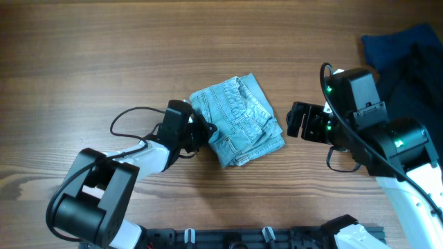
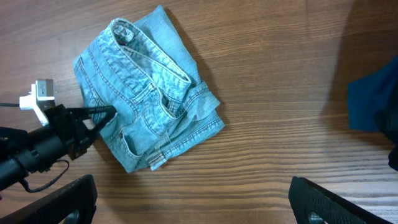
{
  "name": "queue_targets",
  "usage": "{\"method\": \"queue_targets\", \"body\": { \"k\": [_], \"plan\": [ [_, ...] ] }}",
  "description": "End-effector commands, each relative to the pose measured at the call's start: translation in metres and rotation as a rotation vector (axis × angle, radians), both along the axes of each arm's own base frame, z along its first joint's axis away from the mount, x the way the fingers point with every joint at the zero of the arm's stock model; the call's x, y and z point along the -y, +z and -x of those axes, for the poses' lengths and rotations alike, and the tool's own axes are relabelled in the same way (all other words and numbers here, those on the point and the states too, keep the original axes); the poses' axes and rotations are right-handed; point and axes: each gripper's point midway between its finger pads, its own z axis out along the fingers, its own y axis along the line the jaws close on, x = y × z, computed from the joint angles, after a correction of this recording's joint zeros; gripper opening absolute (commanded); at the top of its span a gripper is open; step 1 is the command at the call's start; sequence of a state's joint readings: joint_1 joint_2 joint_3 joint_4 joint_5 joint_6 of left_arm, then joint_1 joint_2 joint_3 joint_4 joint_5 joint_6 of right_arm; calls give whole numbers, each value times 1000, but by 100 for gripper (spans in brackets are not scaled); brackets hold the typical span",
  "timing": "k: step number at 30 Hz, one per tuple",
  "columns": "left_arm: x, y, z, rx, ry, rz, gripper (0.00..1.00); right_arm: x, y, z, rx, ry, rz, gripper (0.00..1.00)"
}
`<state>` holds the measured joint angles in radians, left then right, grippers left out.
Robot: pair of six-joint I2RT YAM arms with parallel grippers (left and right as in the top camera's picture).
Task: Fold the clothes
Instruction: 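Carry the folded shorts to the upper left table corner with the left gripper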
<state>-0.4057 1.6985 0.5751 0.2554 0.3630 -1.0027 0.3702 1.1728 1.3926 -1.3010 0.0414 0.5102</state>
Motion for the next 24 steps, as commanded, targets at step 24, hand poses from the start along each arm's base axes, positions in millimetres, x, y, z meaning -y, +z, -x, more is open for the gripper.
{"method": "queue_targets", "body": {
  "k": [24],
  "plan": [
    [-309,-26,-36,-97,1086,26,4,-4,2,-3,1,16,-7,100]
  ]
}}
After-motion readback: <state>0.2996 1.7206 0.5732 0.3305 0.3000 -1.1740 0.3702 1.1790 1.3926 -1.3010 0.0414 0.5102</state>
